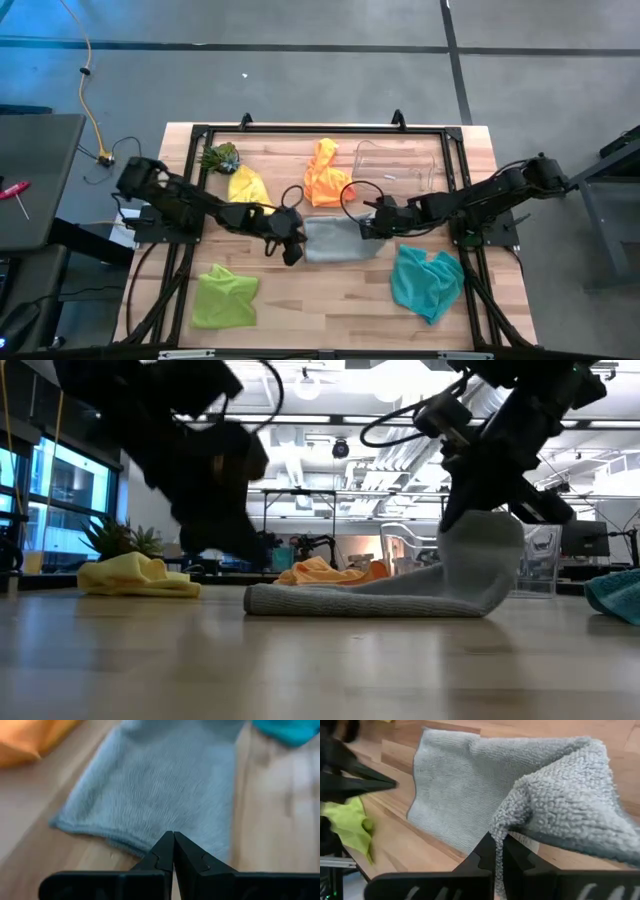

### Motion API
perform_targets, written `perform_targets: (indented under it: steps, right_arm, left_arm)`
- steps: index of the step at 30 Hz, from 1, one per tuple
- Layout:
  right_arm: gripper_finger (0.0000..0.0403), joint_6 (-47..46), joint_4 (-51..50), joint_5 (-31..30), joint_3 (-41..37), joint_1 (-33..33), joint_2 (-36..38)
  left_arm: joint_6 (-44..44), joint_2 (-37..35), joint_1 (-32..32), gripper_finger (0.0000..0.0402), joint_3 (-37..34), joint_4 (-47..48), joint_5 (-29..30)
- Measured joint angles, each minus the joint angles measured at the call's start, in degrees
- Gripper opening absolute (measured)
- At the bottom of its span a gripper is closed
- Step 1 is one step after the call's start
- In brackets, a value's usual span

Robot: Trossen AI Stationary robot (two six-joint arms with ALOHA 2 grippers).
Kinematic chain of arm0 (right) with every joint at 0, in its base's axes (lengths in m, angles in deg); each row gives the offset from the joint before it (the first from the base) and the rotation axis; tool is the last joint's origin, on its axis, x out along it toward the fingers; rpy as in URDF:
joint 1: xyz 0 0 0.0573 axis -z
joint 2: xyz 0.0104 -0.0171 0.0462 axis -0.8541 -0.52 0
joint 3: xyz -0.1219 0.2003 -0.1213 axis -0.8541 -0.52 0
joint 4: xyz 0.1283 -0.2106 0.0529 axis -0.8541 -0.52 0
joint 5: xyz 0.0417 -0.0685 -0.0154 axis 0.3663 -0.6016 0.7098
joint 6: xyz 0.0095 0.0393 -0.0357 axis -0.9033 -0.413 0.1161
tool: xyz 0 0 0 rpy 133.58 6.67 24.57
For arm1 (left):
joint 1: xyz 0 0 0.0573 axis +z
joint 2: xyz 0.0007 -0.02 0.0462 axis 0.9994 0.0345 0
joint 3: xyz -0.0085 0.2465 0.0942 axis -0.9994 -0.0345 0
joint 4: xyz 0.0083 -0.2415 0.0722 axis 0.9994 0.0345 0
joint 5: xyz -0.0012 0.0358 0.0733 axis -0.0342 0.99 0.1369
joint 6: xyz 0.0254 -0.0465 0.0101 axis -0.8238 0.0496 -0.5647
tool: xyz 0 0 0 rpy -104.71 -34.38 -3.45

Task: Fold microfiber towels
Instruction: Fold the gray microfiber towel

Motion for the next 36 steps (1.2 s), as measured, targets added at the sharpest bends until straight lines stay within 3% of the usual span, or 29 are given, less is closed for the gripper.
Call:
perform_targets:
  steps: [13,19,25,29,36]
  right_arm:
    - [0.0,0.2,14.8,2.1,0.3,0.2,-6.9]
    - [0.0,0.2,20.3,2.6,0.4,0.5,-9.6]
    - [0.0,0.9,26.3,2.7,0.4,0.5,-12.7]
    - [0.0,2.6,29.0,3.8,1.1,0.5,-14.5]
    - [0.0,6.9,28.1,6.1,3.5,1.0,-15.3]
  left_arm:
    - [0.9,10.6,0.2,0.0,0.8,-10.9,-1.1]
    - [-2.4,8.0,0.2,0.0,1.3,-4.1,-5.9]
    - [-6.3,2.0,0.2,0.0,1.3,10.6,-3.2]
    - [-7.5,1.9,0.2,0.0,1.3,10.7,-0.1]
    - [-6.6,4.5,-0.3,0.0,1.6,6.9,-2.5]
